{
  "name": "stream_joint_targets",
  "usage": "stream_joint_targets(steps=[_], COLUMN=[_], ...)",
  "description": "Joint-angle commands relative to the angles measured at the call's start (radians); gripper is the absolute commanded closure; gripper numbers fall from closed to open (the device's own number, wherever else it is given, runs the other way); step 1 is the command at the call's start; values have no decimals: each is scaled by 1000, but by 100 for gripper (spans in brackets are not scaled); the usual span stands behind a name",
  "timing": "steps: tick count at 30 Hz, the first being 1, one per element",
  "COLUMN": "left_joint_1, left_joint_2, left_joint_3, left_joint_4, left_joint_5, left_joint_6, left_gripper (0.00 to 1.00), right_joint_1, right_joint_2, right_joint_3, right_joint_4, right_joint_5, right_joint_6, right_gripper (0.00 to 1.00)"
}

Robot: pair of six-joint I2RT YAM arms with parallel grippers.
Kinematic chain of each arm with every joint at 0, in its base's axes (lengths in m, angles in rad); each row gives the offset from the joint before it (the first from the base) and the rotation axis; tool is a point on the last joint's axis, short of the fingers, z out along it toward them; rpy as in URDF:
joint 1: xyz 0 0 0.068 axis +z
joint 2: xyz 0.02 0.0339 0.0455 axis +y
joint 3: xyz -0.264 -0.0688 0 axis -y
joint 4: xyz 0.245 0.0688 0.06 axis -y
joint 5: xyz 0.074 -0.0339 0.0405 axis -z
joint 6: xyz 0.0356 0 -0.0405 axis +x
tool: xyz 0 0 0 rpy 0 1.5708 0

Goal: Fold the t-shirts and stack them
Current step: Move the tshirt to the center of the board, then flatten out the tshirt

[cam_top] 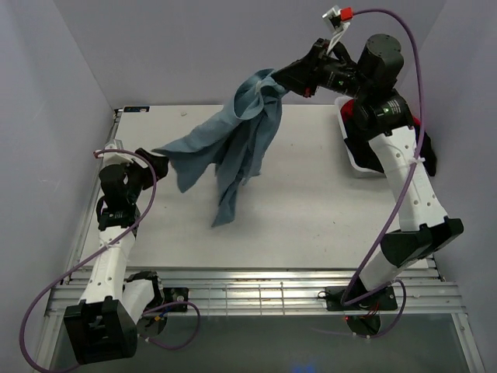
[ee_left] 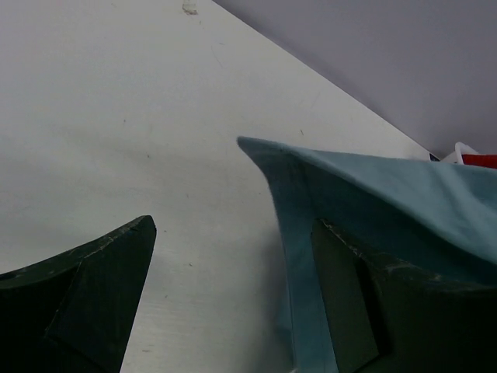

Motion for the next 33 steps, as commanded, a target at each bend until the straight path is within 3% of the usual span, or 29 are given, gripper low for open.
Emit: stream_joint_targets(steps=[1, 4, 10, 11, 13, 17, 19, 20, 22, 24, 26, 29, 33], left_joint_1=[-3, -3, -3, -3, -3, -4, -9, -15, -61, -183, -261, -316, -316], left_joint_2=[-41, -49, -81, -81, -64, -50, -53, -55, -46, -21, -6, 10, -15], left_joint_3=[-1, 6, 15, 18, 34, 52, 54, 63, 83, 110, 120, 94, 49], left_joint_4=[10, 1, -5, -4, -4, -13, -20, -61, -156, -219, -281, -304, -297], left_joint_5=[9, 12, 32, 42, 83, 145, 144, 133, 78, -104, -306, -372, -412], left_joint_6=[-5, -5, -7, -8, -8, -2, -2, -2, 16, 27, 4, -60, -111], left_gripper=[8, 8, 8, 8, 8, 8, 8, 9, 11, 12, 12, 12, 12], right_joint_1=[-7, -7, -7, -8, -10, -16, -13, -14, -4, 24, 36, 50, 154], right_joint_2=[-126, -228, -410, -418, -411, -366, -352, -351, -357, -400, -443, -461, -286], right_joint_3=[-101, -273, -800, -924, -1009, -1097, -1097, -1097, -1080, -1086, -1110, -1121, -1026], right_joint_4=[132, 47, -9, -19, -65, -175, -230, -240, -255, -203, -55, 59, 50], right_joint_5=[-2, 123, 628, 797, 1021, 1251, 1343, 1363, 1361, 1281, 1007, 639, 541], right_joint_6=[38, -58, -154, -154, -143, -99, -83, -77, -82, -152, -206, -230, -281], right_gripper=[89, 88, 88, 88, 89, 90, 85, 66, 41, 39, 35, 23, 24])
